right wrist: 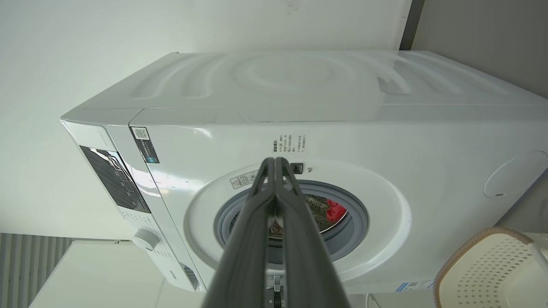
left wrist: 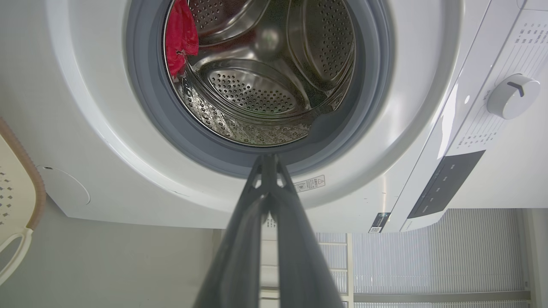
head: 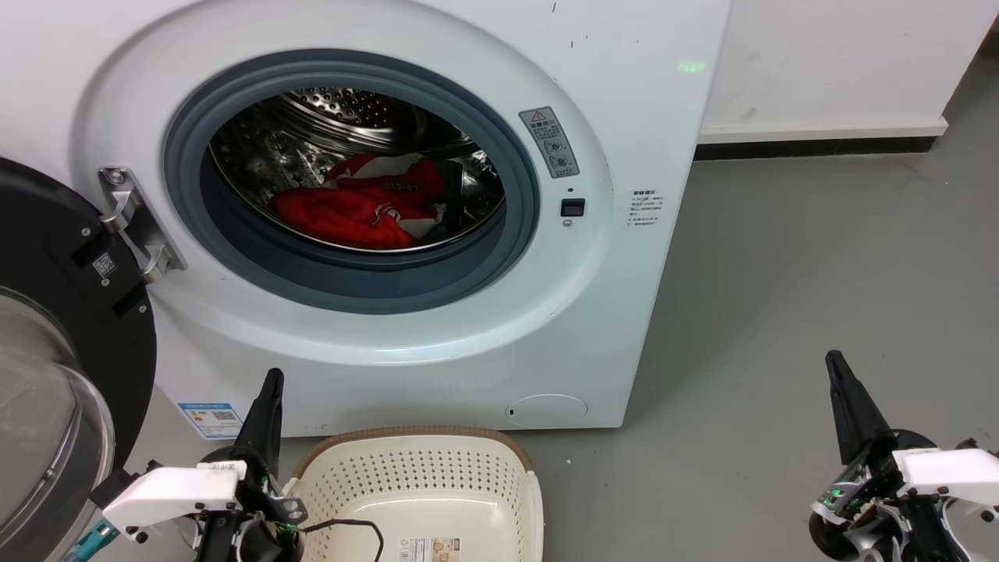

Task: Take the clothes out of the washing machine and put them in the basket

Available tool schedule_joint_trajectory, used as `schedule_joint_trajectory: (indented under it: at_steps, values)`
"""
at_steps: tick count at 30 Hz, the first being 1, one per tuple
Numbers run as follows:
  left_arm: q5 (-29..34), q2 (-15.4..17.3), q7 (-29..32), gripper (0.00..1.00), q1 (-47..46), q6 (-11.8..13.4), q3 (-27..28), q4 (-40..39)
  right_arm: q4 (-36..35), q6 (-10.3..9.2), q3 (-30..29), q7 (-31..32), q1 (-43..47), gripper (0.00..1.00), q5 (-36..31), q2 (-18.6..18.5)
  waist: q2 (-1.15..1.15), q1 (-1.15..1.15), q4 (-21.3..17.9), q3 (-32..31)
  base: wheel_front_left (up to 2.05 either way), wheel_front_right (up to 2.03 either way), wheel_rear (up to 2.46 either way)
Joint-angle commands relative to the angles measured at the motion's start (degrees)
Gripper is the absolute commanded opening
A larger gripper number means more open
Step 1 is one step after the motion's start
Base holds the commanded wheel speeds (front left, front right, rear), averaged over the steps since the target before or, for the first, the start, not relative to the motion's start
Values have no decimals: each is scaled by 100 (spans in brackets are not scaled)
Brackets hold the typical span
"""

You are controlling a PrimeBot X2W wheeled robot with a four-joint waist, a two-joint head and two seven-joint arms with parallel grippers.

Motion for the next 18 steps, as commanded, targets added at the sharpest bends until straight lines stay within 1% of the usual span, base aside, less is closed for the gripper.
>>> schedule_joint_trajectory:
  at_steps: [1,18]
  values:
    - [-10,-13,18,0,-32,-24,19,-6,9,-2,0,0,-81,0,-28,21,0,0,0,0,0,0,0]
    - [-10,-13,18,0,-32,-24,19,-6,9,-2,1,-1,-81,0,-27,21,0,0,0,0,0,0,0]
